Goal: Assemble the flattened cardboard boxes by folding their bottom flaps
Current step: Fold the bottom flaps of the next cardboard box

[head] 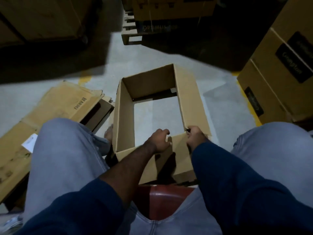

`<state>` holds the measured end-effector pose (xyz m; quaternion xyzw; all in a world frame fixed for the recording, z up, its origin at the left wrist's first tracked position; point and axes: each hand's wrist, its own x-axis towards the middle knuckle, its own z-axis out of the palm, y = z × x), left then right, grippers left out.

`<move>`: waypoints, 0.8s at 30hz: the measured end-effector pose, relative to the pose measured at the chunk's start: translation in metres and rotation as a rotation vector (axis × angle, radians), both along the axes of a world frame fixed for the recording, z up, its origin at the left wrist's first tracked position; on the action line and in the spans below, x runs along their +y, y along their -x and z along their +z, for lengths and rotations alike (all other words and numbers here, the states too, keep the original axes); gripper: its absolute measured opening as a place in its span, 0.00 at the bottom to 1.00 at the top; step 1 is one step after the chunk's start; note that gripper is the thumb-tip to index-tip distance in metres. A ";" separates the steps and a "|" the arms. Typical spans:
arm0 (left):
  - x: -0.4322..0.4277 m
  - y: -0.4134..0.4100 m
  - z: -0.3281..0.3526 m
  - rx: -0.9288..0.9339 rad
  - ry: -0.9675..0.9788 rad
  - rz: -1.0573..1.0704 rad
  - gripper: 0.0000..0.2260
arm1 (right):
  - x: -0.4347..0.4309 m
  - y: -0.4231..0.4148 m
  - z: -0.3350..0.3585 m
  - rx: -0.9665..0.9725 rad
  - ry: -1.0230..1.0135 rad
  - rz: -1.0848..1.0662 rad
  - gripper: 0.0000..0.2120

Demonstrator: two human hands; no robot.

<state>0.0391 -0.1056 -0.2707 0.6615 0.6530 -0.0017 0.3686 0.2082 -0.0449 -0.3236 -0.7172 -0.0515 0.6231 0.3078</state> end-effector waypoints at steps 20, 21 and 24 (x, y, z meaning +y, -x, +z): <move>0.026 0.030 0.063 -0.341 -0.349 0.552 0.19 | 0.049 0.087 0.180 -0.596 -0.814 1.466 0.10; 0.028 0.030 0.062 -0.408 -0.330 0.594 0.21 | 0.052 0.082 0.177 -0.563 -0.797 1.521 0.13; 0.035 0.035 0.060 -0.536 -0.254 0.681 0.22 | 0.056 0.070 0.172 -0.552 -0.821 1.636 0.37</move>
